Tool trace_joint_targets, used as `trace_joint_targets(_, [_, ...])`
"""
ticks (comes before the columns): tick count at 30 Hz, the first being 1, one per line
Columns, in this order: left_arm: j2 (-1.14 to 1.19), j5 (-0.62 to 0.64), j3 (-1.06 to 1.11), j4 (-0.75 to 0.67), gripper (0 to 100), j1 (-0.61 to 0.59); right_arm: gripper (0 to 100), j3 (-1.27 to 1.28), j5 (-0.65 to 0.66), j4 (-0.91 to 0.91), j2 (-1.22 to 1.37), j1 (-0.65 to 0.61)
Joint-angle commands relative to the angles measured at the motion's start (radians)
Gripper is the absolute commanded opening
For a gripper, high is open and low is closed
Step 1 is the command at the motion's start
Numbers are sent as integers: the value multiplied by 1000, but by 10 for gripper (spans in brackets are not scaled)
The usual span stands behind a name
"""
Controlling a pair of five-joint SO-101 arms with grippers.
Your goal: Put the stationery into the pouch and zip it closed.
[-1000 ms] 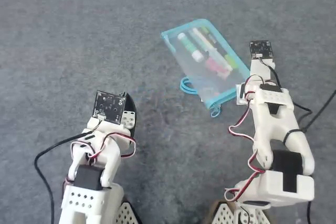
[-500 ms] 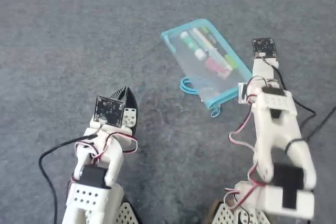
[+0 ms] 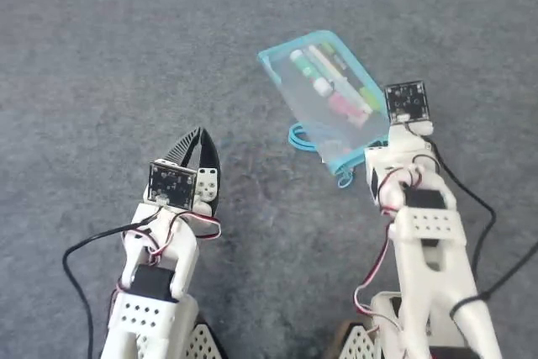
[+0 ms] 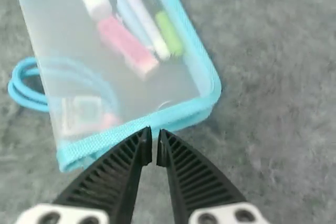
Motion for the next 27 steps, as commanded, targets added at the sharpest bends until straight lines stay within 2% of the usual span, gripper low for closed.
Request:
trace_joint_targets(1, [2,9,-10,-37,15,-6,9,35,-2,-145,-56,-5])
trace_joint_targets(7, [2,9,-10,-37,15,-6,9,98,-2,-302,-56,-5])
trace_joint_targets(18, [2,9,-10,-37,15,-6,9,241,-6,-702,-56,-10])
trace_joint_targets(27, [2,9,-10,-40,15,-6,33,249,-11,-748,-56,-10])
